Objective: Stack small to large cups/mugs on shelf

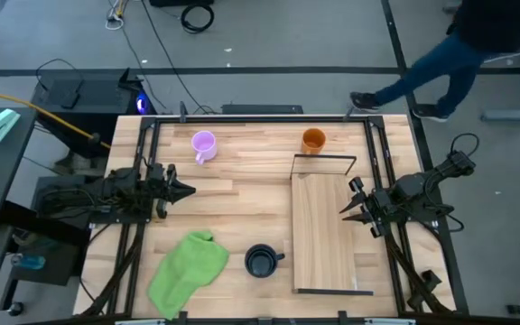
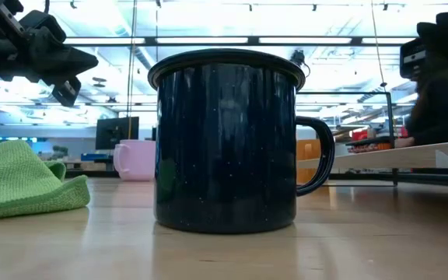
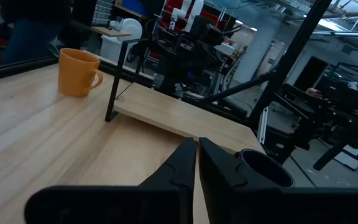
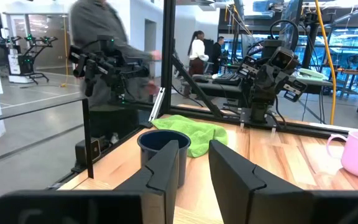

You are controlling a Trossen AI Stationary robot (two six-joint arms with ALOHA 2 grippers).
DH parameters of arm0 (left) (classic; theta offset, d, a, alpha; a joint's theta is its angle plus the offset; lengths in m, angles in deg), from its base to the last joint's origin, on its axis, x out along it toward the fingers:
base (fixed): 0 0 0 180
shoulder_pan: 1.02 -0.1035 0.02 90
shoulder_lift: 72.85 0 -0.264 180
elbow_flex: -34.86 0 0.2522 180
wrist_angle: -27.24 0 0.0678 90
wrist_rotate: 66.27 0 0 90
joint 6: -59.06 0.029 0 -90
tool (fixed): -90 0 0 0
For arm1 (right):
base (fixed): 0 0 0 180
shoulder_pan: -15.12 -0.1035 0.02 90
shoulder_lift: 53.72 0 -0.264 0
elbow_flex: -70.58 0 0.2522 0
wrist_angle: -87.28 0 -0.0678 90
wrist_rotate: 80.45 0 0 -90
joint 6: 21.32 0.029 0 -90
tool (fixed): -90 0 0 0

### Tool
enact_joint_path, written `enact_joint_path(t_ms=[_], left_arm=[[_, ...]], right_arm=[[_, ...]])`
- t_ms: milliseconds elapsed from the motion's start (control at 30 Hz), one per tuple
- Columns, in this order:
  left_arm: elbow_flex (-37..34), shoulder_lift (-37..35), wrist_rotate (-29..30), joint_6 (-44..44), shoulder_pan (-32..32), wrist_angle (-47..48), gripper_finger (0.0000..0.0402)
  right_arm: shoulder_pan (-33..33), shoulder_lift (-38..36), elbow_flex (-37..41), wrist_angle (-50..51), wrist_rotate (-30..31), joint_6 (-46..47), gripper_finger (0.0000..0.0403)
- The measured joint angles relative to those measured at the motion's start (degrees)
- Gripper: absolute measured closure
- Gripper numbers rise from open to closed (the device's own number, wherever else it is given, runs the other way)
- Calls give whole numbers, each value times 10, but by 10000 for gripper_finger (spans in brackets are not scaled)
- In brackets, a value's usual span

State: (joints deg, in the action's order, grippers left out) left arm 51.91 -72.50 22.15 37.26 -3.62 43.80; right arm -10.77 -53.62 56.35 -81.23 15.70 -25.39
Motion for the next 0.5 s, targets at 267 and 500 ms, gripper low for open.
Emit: enact_joint_path(t_ms=[267, 500], left_arm=[[0, 0, 0, 0, 0, 0, 368], [0, 0, 0, 0, 0, 0, 368]], right_arm=[[0, 0, 0, 0, 0, 0, 306], [0, 0, 0, 0, 0, 0, 306]])
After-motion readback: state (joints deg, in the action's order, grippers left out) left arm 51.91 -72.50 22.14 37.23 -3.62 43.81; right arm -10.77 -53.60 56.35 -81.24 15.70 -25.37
